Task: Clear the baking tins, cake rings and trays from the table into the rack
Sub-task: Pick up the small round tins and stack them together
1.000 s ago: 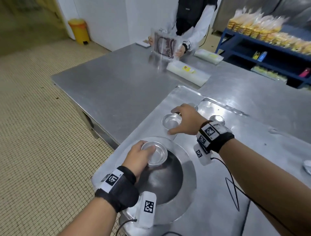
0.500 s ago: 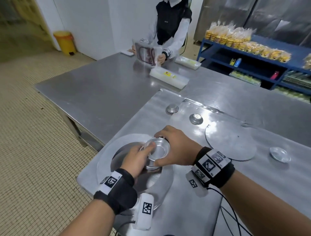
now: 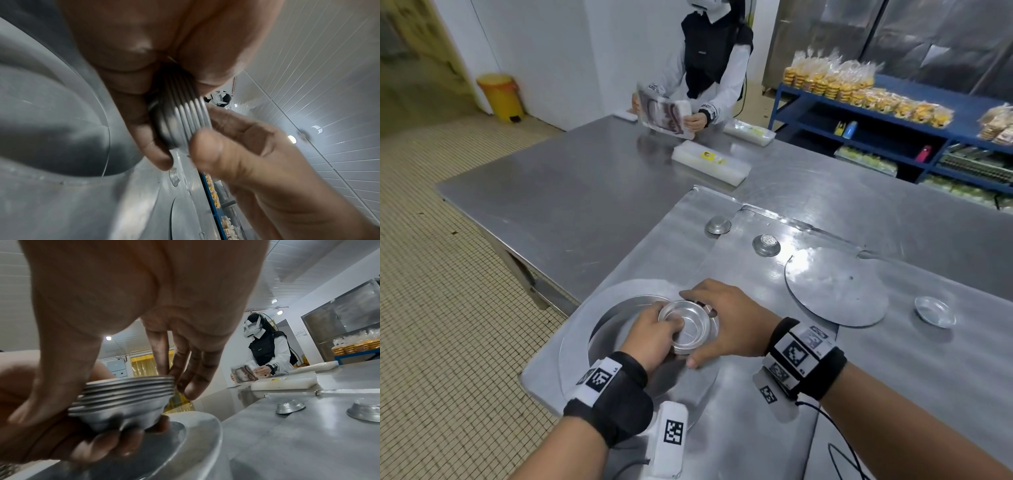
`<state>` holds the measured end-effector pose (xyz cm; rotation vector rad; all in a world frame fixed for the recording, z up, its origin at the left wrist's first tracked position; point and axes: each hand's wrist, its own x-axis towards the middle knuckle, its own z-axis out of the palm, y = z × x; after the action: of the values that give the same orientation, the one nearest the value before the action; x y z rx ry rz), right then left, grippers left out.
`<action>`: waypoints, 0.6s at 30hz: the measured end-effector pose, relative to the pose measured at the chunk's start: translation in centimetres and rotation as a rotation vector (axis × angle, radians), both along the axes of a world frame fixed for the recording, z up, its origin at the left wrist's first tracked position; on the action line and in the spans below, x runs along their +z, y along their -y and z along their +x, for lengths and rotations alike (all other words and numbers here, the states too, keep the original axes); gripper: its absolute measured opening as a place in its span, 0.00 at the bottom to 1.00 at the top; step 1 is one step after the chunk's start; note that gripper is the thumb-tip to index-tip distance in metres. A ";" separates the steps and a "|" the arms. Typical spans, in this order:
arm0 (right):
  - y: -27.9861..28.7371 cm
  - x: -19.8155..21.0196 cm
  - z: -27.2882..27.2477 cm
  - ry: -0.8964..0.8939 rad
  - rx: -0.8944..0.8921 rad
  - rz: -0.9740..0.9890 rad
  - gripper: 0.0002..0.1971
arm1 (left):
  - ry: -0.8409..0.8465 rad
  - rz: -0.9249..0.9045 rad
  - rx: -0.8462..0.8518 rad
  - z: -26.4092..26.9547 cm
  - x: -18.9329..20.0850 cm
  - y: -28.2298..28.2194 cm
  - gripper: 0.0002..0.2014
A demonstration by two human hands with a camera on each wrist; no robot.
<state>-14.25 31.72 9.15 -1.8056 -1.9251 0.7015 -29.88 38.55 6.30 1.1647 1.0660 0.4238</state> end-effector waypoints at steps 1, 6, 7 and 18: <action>-0.2 -0.3 0.6 0.002 0.006 -0.018 0.47 | -0.001 -0.005 0.000 0.1 0.0 -0.2 0.11; -2.5 -3.1 4.3 -0.009 -0.048 -0.030 0.32 | 0.001 -0.038 0.024 0.2 0.5 -1.0 0.15; -3.1 -3.6 5.0 -0.012 -0.085 -0.028 0.28 | -0.004 -0.038 0.027 0.2 0.5 -1.2 0.14; -14.9 -8.3 12.2 0.267 -0.461 -0.182 0.21 | 0.038 -0.038 0.053 -0.9 -0.8 -6.0 0.09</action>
<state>-2.04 46.64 0.85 -2.4484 -1.5330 0.5065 -30.83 44.51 5.53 1.0922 1.0692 0.4637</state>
